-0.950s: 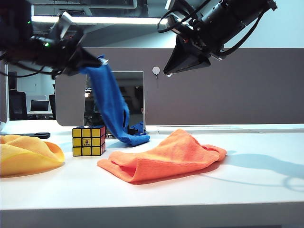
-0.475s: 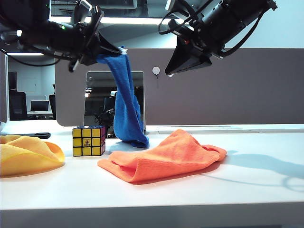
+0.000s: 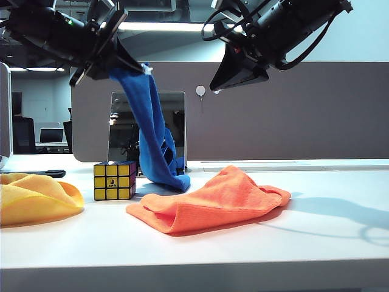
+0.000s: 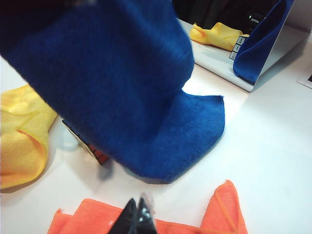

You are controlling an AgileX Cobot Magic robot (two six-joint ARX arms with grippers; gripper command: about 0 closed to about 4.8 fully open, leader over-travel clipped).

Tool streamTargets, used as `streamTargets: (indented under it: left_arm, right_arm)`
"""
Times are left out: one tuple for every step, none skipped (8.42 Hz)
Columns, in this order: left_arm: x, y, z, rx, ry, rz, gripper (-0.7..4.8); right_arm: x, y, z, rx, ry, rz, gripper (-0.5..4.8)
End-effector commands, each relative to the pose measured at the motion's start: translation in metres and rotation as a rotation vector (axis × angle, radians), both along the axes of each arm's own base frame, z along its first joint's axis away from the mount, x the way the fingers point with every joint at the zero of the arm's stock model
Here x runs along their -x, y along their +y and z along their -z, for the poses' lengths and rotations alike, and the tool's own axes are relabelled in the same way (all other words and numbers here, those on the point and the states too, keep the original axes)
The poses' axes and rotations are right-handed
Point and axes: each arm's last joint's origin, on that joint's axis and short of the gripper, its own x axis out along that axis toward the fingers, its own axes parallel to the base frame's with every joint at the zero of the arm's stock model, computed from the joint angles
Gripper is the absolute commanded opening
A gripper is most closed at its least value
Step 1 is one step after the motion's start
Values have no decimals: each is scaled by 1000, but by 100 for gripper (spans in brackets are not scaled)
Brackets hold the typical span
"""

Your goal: Pick up a rag that is the same color as the top surface of the Rubik's Cube and cover the cube with it.

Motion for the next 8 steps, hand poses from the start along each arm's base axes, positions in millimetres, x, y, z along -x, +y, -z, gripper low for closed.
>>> streamTargets:
  left_arm:
    - [10,2,13,-113,120,17,-6]
    - [14,3,15,-127,126,22,-5]
    - [31,12,20,-166,122,-25,-6]
    - [35,15,22,-175,127,-31,-6]
    - [38,16,25,-193,143,-60,-6]
    - [40,18,25,-199,156,-75,-6]
    - [41,19,22,-189,157,-78,-6]
    - [48,21,12,-194,138,-111,-6]
  right_arm:
    - [0,0,-4,-11,-25,0,-5]
    - [0,0,-4,-11,-25,1,-5]
    - [-1,-2,-4,-12,-27,7,-5]
    - [-1,-2,-5,-13,-30,7,-5]
    - [-2,-2,-5,-16,-34,6,-5]
    - [-2,-2,-5,-17,-32,4,-5]
    - [-1,-2,-5,-18,-28,5,-6]
    - [-1,-2,-5,-17,-28,5,-5]
